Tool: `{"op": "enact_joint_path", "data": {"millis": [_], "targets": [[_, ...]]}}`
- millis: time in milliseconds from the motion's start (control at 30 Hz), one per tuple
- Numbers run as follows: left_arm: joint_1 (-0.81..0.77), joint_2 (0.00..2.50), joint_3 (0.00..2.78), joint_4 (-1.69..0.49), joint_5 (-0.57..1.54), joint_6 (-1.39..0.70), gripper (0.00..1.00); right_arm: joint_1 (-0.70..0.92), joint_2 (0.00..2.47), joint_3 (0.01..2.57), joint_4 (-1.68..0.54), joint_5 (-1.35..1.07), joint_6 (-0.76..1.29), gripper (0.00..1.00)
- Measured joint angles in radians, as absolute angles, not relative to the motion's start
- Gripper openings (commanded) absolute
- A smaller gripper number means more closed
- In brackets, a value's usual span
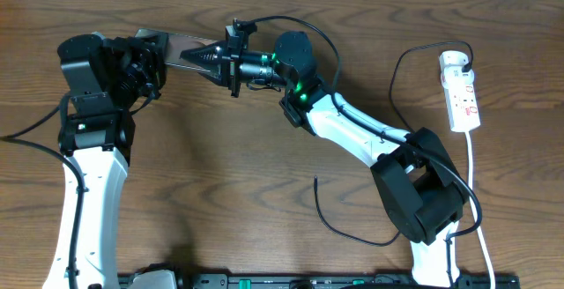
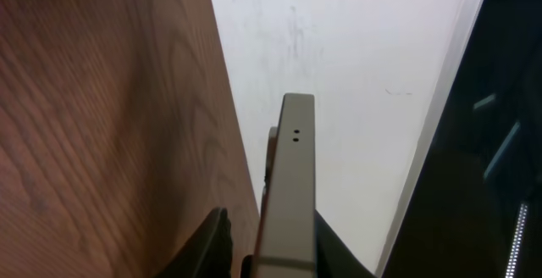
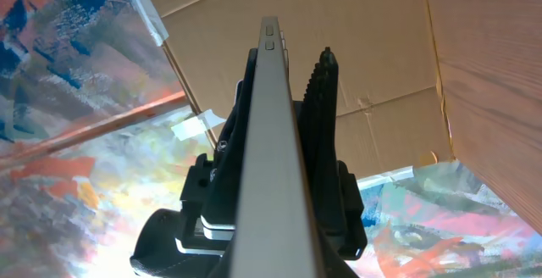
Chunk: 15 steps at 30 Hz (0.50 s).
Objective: Plug charger to phone and switch on socket
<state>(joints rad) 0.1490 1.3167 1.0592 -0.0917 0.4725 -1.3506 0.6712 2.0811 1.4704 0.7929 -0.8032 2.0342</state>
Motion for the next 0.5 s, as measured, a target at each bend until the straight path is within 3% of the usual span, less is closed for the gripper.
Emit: {"op": "enact_joint_path", "data": {"millis": [167, 500], "targets": [[0.15, 1.317, 1.059, -0.084, 0.476, -1.358, 0.08, 0.677, 2.081, 1.471, 0.783, -0.793, 2.041, 0.02], [0.154, 1.317, 1.059, -0.081, 0.484, -1.342, 0.07, 0.678, 2.081, 1.471, 0.782, -0.787, 2.072, 0.02]]}}
